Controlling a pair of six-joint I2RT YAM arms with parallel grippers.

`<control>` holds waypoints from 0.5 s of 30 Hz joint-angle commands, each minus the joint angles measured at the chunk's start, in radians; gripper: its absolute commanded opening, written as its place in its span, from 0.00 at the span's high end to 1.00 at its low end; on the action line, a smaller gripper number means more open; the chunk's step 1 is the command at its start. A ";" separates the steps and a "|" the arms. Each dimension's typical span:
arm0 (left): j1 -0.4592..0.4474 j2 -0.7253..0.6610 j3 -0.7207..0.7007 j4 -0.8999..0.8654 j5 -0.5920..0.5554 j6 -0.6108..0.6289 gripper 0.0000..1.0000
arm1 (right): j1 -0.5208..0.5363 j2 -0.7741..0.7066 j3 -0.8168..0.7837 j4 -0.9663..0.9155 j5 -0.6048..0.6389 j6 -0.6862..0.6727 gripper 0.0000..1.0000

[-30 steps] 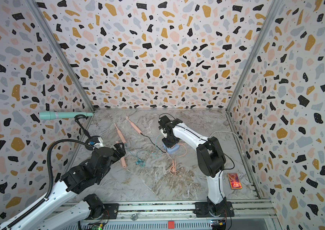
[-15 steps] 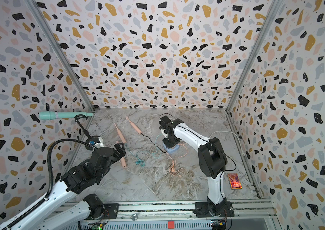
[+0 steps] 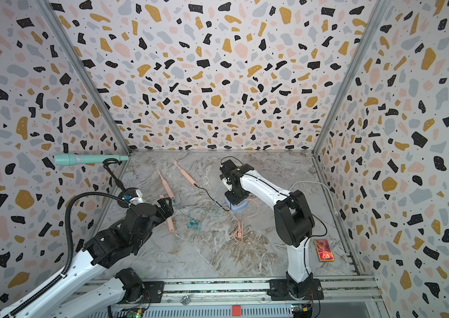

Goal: Charge the electric toothbrush
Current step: Insert the plug into the socket.

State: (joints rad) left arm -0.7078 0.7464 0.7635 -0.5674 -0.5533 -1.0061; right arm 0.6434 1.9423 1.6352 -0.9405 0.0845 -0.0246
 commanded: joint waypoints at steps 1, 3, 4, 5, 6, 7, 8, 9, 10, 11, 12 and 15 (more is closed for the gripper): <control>0.004 -0.004 -0.007 0.017 0.007 0.009 0.00 | -0.003 -0.011 0.003 -0.027 0.012 -0.006 1.00; 0.005 -0.006 -0.009 0.017 0.007 0.009 0.00 | -0.002 -0.009 -0.002 -0.027 0.008 -0.005 1.00; 0.006 -0.008 -0.010 0.017 0.007 0.009 0.00 | -0.002 -0.006 -0.002 -0.027 0.005 -0.008 1.00; 0.006 -0.009 -0.012 0.018 0.007 0.008 0.00 | -0.001 -0.003 0.000 -0.027 0.004 -0.007 1.00; 0.006 -0.010 -0.012 0.019 0.008 0.008 0.00 | 0.000 0.001 0.000 -0.028 0.007 -0.008 1.00; 0.007 -0.010 -0.013 0.019 0.009 0.008 0.00 | -0.001 0.007 0.003 -0.029 0.013 -0.007 1.00; 0.007 -0.010 -0.013 0.020 0.011 0.006 0.00 | -0.001 0.009 0.002 -0.029 0.017 -0.007 1.00; 0.006 -0.009 -0.013 0.020 0.013 0.006 0.00 | -0.002 0.014 -0.001 -0.029 0.022 -0.007 1.00; 0.005 -0.010 -0.015 0.021 0.013 0.006 0.01 | -0.002 0.019 0.000 -0.030 0.027 -0.007 1.00; 0.006 -0.010 -0.016 0.020 0.015 0.006 0.01 | -0.002 0.023 0.000 -0.032 0.027 -0.008 1.00; 0.006 -0.009 -0.016 0.020 0.016 0.006 0.00 | -0.001 0.029 0.001 -0.033 0.026 -0.008 1.00; 0.006 -0.011 -0.018 0.023 0.019 0.004 0.01 | 0.000 0.040 0.008 -0.037 0.022 -0.006 1.00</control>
State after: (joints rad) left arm -0.7078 0.7460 0.7612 -0.5648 -0.5323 -1.0061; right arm 0.6434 1.9591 1.6352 -0.9390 0.0994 -0.0277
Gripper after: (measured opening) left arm 0.995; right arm 0.294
